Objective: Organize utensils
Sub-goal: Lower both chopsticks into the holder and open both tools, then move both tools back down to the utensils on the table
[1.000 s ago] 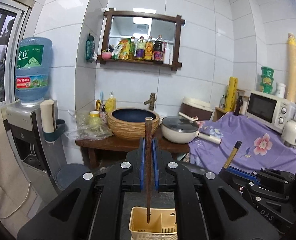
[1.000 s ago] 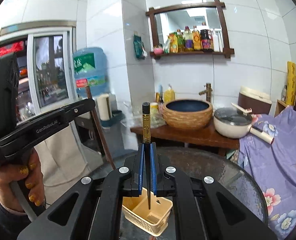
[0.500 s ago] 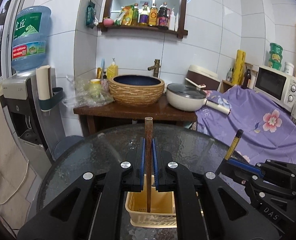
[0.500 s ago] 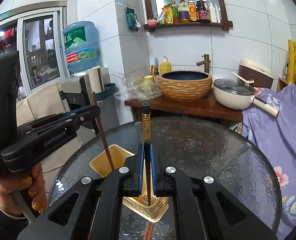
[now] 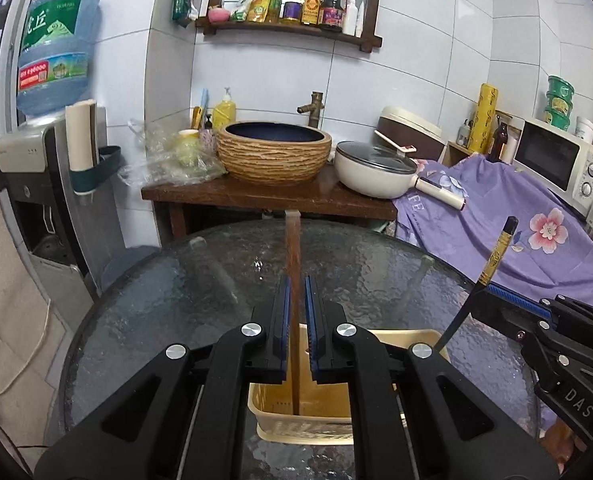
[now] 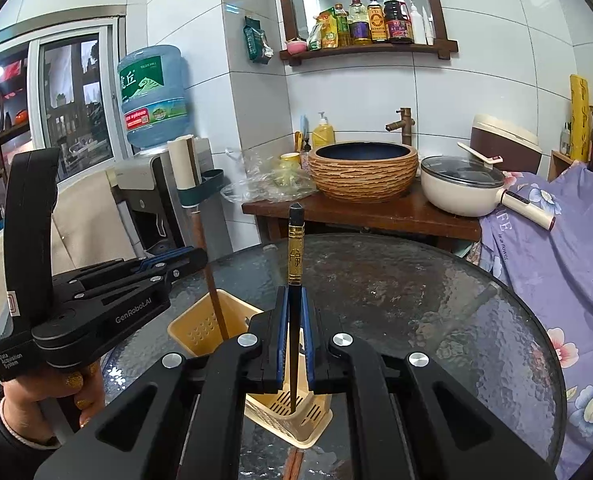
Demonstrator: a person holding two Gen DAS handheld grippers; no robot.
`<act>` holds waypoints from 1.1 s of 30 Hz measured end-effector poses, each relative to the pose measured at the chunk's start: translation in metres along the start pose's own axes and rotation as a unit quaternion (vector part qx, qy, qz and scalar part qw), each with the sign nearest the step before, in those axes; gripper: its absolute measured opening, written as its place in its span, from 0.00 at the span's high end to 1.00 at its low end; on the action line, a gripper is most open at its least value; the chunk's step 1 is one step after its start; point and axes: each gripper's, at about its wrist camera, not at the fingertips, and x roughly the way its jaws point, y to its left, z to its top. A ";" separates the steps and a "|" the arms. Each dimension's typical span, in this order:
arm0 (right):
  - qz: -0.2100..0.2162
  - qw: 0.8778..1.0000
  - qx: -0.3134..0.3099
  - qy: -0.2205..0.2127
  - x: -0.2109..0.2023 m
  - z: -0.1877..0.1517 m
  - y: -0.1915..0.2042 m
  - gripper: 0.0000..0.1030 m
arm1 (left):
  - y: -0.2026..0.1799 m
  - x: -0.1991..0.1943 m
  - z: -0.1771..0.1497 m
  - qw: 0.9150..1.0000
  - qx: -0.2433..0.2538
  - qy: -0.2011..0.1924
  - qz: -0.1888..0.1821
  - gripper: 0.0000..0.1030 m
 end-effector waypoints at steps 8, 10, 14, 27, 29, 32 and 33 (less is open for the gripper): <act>-0.011 1.000 0.007 -0.027 -0.021 -0.011 -0.004 0.54 | 0.003 -0.043 -0.007 0.999 0.001 -0.053 -0.008 0.24; -0.020 0.999 0.013 -0.027 -0.031 -0.020 -0.005 0.50 | 0.005 -0.057 -0.012 0.998 0.003 -0.055 -0.016 0.20; -0.029 0.999 0.010 -0.020 -0.045 -0.043 -0.003 0.48 | 0.016 -0.083 -0.036 0.998 -0.007 -0.064 -0.019 0.09; -0.035 0.992 -0.012 0.122 -0.025 -0.145 0.018 0.48 | 0.033 -0.071 -0.154 0.996 0.025 0.090 0.011 0.24; -0.036 0.989 -0.013 0.142 -0.021 -0.158 0.021 0.48 | 0.031 -0.068 -0.171 0.992 0.029 0.120 0.000 0.33; -0.034 0.986 -0.009 0.165 -0.016 -0.172 0.021 0.50 | 0.027 -0.066 -0.191 0.988 0.041 0.149 -0.011 0.45; -0.034 0.985 -0.008 0.171 -0.014 -0.175 0.020 0.53 | 0.025 -0.067 -0.195 0.987 0.045 0.154 -0.012 0.48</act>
